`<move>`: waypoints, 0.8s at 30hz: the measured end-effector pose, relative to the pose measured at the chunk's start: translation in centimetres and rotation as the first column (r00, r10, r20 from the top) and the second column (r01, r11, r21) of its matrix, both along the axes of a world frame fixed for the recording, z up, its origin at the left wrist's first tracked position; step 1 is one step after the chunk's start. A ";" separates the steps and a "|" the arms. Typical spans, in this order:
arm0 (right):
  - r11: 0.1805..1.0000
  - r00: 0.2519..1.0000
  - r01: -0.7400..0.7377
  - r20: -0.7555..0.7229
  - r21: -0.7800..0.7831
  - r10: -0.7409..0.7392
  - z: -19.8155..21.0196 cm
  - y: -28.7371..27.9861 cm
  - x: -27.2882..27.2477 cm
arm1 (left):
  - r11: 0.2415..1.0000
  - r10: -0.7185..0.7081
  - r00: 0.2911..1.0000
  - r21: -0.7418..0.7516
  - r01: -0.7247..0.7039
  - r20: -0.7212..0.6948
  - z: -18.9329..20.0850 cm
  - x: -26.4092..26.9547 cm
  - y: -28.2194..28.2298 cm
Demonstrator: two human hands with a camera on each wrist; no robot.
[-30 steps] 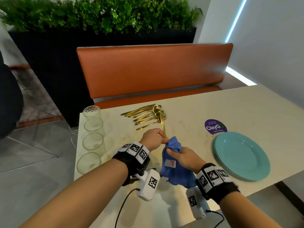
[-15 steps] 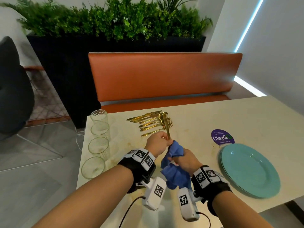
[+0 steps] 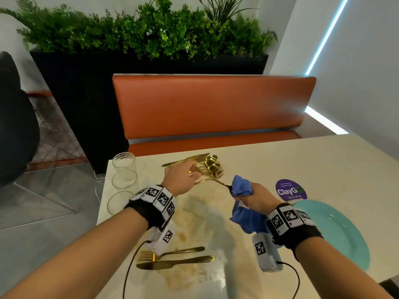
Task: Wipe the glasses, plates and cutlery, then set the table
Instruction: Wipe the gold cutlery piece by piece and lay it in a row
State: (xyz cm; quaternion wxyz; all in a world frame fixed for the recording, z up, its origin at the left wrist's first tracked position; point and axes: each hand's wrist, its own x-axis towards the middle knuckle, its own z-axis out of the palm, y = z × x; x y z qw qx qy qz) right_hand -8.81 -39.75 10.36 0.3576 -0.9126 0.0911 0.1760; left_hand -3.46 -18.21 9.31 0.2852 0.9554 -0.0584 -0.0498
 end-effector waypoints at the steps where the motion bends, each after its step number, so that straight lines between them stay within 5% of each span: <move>1: 0.999 0.999 0.033 0.025 -0.002 -0.033 0.0 -0.5 0.4 | 0.996 -0.059 0.998 0.075 0.057 0.024 0.4 0.0 0.4; 4: 0.964 0.957 0.252 0.121 0.089 -0.262 -0.3 -1.7 1.9 | 0.984 -0.136 0.985 0.106 0.147 -0.101 0.2 -0.2 0.8; 9: 0.857 0.839 0.474 0.190 0.203 -0.510 -0.9 -1.4 3.2 | 0.903 -0.075 0.902 -0.412 -0.119 -0.424 -1.0 -2.5 -2.1; 11: 0.852 0.864 0.436 0.131 0.290 -0.487 -1.5 -0.3 3.3 | 0.901 -0.035 0.896 -0.403 -0.163 -0.442 -1.9 -3.2 -4.0; 15: 0.693 0.865 0.454 -0.088 0.560 -0.495 -2.4 2.7 3.1 | 0.969 -0.014 0.918 -0.232 -0.086 -0.397 -3.0 -3.1 -6.1; 19: 0.850 0.961 0.262 -0.041 0.457 -0.274 -3.0 3.9 2.6 | 0.998 0.010 0.900 -0.054 -0.037 -0.437 -4.1 -2.6 -5.8; 24: 0.974 0.988 0.152 -0.008 0.169 -0.153 -4.5 2.9 3.0 | 0.983 -0.105 0.823 -0.183 0.001 -0.558 -5.2 -2.2 -5.1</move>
